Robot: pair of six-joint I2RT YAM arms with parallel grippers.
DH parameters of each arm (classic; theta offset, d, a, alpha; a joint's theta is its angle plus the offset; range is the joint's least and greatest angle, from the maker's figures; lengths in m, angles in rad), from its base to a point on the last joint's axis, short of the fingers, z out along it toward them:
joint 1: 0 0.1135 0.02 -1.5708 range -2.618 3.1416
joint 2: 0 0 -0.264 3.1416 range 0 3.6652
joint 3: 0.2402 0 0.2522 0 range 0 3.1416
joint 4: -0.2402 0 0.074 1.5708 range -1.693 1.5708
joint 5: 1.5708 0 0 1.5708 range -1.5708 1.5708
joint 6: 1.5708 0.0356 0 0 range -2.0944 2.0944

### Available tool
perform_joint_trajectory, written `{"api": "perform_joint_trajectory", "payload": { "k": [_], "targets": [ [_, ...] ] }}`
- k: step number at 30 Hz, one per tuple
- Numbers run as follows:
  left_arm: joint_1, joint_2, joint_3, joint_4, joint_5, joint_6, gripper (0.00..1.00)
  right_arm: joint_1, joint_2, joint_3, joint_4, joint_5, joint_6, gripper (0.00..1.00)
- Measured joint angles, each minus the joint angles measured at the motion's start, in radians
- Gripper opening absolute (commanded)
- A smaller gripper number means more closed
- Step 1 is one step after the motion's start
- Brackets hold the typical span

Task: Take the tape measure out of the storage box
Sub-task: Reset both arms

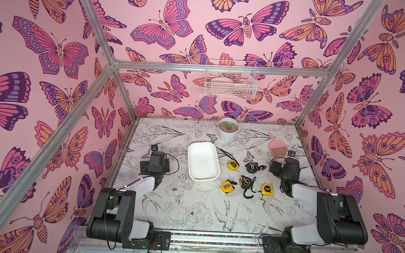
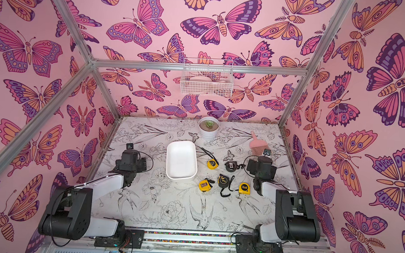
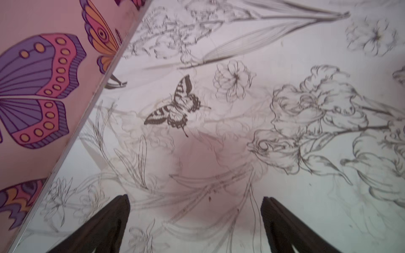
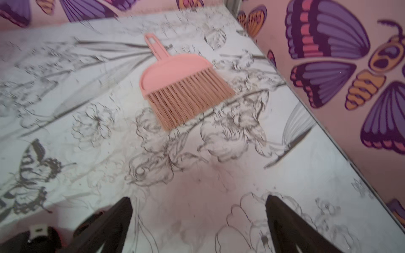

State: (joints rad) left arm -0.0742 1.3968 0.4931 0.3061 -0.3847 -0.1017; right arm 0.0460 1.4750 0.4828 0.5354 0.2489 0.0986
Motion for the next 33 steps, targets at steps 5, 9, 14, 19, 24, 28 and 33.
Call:
{"api": "perform_joint_trajectory", "payload": {
  "k": [5, 9, 14, 19, 24, 28, 33],
  "targets": [
    [0.027, 0.096, -0.085, 0.312, 0.114, 0.056, 1.00, -0.003, 0.021, -0.072, 0.200, -0.074, -0.035, 0.99],
    [0.027, 0.141, -0.113, 0.459, 0.176, 0.080, 1.00, -0.012, 0.040, -0.108, 0.244, -0.121, -0.049, 0.99],
    [0.028, 0.143, -0.114, 0.539, 0.202, 0.093, 1.00, -0.030, 0.039, -0.103, 0.273, -0.157, -0.051, 0.99],
    [0.028, 0.143, -0.114, 0.573, 0.206, 0.095, 1.00, -0.031, 0.039, -0.103, 0.275, -0.172, -0.051, 0.99],
    [0.028, 0.143, -0.114, 0.584, 0.206, 0.095, 1.00, -0.031, 0.039, -0.103, 0.275, -0.176, -0.051, 0.99],
    [0.028, 0.143, -0.114, 0.584, 0.206, 0.095, 1.00, -0.031, 0.039, -0.103, 0.275, -0.176, -0.051, 0.99],
    [0.029, 0.143, -0.114, 0.584, 0.211, 0.095, 1.00, -0.031, 0.039, -0.103, 0.275, -0.176, -0.051, 0.99]
  ]
}}
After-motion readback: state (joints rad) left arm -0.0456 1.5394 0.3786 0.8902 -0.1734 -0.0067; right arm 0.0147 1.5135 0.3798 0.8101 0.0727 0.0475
